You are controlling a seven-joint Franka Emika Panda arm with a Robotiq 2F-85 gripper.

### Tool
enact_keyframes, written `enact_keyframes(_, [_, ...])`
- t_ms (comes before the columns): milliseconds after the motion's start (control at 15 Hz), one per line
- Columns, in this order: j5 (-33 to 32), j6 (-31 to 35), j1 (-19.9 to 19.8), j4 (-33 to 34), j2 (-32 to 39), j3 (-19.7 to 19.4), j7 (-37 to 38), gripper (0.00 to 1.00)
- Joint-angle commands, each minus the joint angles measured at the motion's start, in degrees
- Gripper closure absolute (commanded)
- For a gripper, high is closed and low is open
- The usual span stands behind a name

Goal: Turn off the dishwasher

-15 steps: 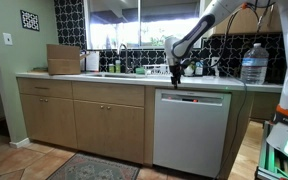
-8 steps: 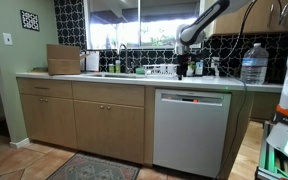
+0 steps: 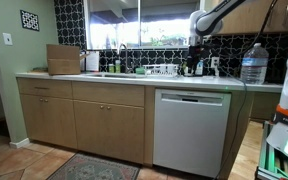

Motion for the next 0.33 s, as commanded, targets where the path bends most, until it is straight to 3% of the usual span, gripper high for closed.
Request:
enact_keyframes(0, [-0.09,0.25,0.30,-1.59,-2.16,-0.27,0.07,0.00])
enact_keyframes(267, [-0.09,0.73,0.27,-4.48,-5.70,-0.24,0.08,0.00])
